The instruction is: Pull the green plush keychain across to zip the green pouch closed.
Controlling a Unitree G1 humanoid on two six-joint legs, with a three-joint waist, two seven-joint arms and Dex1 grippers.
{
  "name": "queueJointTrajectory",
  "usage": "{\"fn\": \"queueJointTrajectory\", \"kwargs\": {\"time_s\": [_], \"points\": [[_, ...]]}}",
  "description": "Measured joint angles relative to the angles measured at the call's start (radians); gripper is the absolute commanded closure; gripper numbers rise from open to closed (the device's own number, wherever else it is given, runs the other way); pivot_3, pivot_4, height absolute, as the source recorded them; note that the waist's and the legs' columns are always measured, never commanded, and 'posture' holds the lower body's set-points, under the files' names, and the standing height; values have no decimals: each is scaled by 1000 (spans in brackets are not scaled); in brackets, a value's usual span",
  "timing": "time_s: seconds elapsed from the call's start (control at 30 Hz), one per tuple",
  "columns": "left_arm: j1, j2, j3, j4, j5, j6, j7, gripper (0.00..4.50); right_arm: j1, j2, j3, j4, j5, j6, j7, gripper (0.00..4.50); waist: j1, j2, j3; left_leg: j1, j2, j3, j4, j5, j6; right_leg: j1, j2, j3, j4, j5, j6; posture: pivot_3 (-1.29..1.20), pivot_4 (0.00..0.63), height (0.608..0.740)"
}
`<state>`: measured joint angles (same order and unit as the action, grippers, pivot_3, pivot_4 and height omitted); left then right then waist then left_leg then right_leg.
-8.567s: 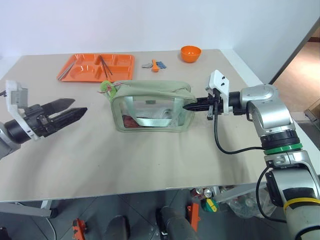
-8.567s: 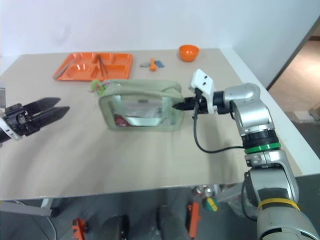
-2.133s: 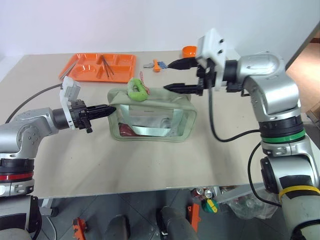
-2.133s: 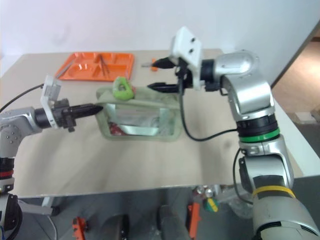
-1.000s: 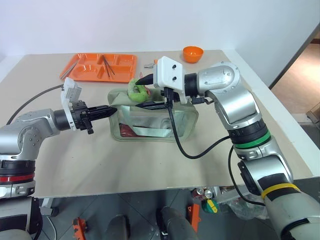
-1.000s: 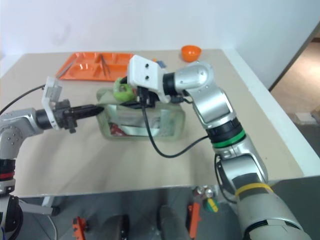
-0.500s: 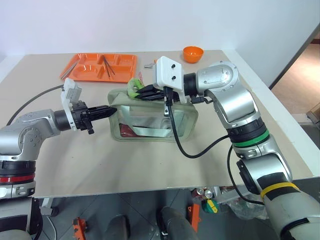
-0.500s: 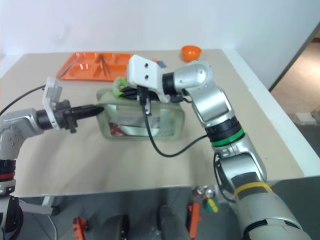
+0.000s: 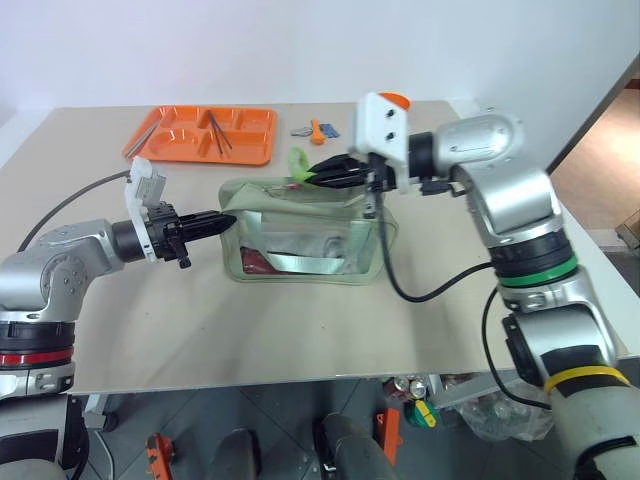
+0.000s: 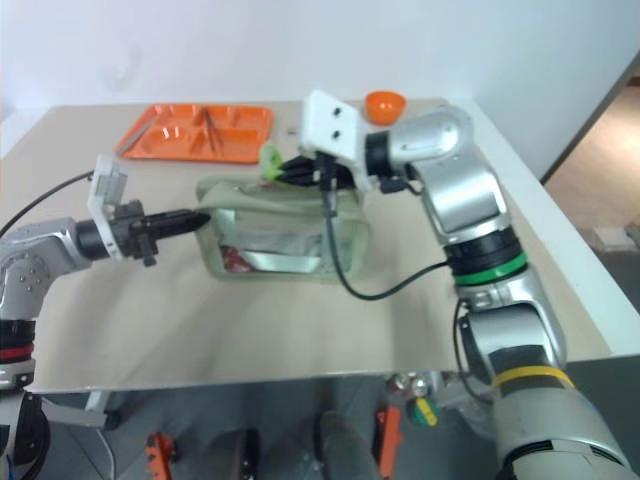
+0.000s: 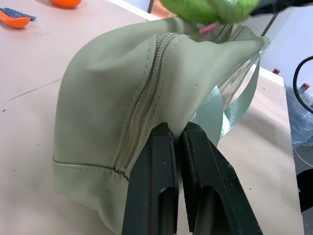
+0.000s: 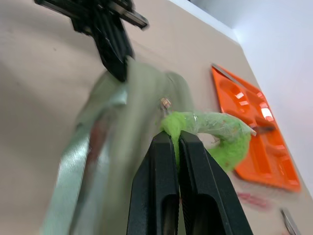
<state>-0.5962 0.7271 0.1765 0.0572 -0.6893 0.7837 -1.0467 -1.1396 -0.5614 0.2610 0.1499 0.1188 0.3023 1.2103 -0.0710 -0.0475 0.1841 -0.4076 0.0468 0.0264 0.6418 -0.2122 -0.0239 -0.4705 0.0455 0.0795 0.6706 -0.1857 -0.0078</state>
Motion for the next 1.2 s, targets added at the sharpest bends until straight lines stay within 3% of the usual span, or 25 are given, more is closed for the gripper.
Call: {"fn": "queueJointTrajectory", "kwargs": {"time_s": [0.17, 0.4, 0.67, 0.87, 1.2], "points": [[-1, -2, 0, 1, 0, -1, 0, 4500, -4, -128, -27, 23, 11, -23, 86, 4484, 0, 0, 0, 0, 0, 0, 0, 0, 0, 0, 0, 0, 0, 0, 0, 0, 150, 740], [-1, -5, 0, 1, 0, -1, 0, 4500, -7, -214, -27, 74, -22, -90, 142, 4484, -1, 0, 0, 1, 0, 0, 0, 0, 0, 0, 0, 0, 0, 0, 0, 0, 150, 740], [0, -6, 2, 1, 0, -1, 3, 4500, -20, -383, -18, 195, -174, -361, 178, 4484, 1, 0, 0, 0, -1, 1, -1, 0, 0, 0, 0, 1, -3, 0, 0, 0, 150, 740], [3, -6, 4, -2, -11, 0, 6, 4500, 16, -386, -13, 208, -220, -421, 147, 4484, -3, 0, 0, 1, 0, 1, -1, 0, 0, 1, 0, 1, -2, 1, 0, 0, 150, 740], [23, -1, 11, -14, -25, 5, 14, 4500, 339, -299, -17, -58, -222, -268, 47, 4484, -4, 0, 0, 2, 0, 1, 0, 0, 0, 1, 1, 2, -1, 1, 0, 0, 150, 740]]}}
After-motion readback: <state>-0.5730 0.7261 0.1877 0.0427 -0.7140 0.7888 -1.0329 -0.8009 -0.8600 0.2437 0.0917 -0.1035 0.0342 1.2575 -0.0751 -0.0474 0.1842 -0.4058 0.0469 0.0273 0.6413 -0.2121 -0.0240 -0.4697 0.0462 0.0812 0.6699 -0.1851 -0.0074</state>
